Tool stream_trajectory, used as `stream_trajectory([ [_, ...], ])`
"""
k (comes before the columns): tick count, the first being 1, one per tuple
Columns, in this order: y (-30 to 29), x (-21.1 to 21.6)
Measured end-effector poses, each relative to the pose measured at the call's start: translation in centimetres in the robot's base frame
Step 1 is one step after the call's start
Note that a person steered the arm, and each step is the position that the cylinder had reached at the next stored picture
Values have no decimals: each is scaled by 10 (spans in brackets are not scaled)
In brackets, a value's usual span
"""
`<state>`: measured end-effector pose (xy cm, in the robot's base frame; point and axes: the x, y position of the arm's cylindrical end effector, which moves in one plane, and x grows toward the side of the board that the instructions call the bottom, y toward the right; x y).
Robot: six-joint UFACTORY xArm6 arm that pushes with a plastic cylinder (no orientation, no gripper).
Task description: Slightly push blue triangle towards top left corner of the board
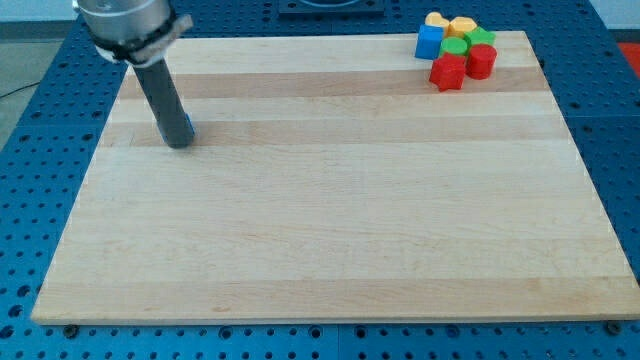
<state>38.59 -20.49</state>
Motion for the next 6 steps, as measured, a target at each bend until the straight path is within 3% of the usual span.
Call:
stream_trajectory([
  [2,-28,-86],
  [3,-36,-81],
  [4,-59,-49],
  [6,-64,-94],
])
